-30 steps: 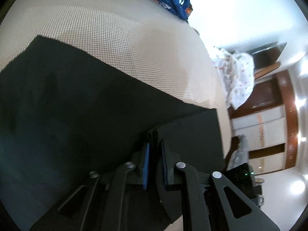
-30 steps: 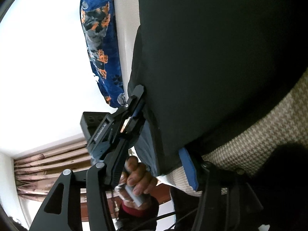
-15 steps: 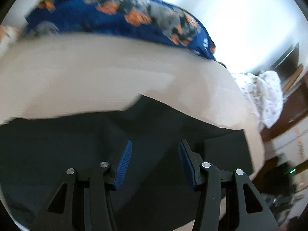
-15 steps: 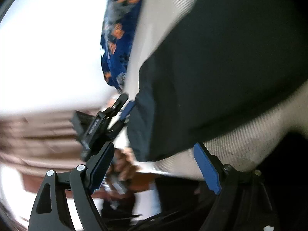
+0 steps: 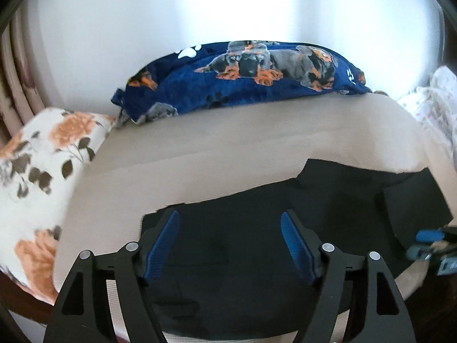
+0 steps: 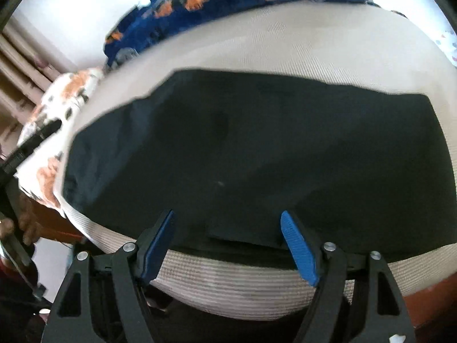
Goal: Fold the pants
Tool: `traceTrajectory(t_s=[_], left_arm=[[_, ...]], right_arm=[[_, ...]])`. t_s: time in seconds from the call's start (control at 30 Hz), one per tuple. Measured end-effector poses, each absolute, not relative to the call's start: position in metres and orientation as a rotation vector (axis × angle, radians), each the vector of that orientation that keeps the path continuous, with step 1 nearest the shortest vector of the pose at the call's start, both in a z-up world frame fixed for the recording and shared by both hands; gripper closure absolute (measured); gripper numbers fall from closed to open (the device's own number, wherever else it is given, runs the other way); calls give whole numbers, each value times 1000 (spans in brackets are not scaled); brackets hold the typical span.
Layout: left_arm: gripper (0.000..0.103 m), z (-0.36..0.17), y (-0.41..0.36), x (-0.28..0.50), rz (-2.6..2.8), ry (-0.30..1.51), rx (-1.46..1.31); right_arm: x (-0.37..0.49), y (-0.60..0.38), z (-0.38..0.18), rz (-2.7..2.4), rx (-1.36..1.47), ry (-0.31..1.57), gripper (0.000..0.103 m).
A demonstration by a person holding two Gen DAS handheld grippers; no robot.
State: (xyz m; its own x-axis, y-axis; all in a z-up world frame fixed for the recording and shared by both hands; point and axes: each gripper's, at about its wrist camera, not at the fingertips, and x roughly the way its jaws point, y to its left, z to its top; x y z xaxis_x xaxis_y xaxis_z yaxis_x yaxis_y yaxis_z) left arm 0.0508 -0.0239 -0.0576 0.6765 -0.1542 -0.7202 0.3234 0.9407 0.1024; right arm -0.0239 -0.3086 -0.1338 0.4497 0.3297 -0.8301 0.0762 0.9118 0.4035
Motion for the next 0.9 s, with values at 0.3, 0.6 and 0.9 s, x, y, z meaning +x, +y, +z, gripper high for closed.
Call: traceTrajectory(t_s=[0.3,0.6,0.9], left_arm=[[27,-57,-20,41,-247,774,259],[25,-78,43,63,-302,968,11],[26,-132,151,79,-500,1157,-436]], right_arm=[[-11,-268,-98,277,444,975,29],[-3,-227,-120,351,442,1048,27],[-2,-234,-134,349,512,1069,25]])
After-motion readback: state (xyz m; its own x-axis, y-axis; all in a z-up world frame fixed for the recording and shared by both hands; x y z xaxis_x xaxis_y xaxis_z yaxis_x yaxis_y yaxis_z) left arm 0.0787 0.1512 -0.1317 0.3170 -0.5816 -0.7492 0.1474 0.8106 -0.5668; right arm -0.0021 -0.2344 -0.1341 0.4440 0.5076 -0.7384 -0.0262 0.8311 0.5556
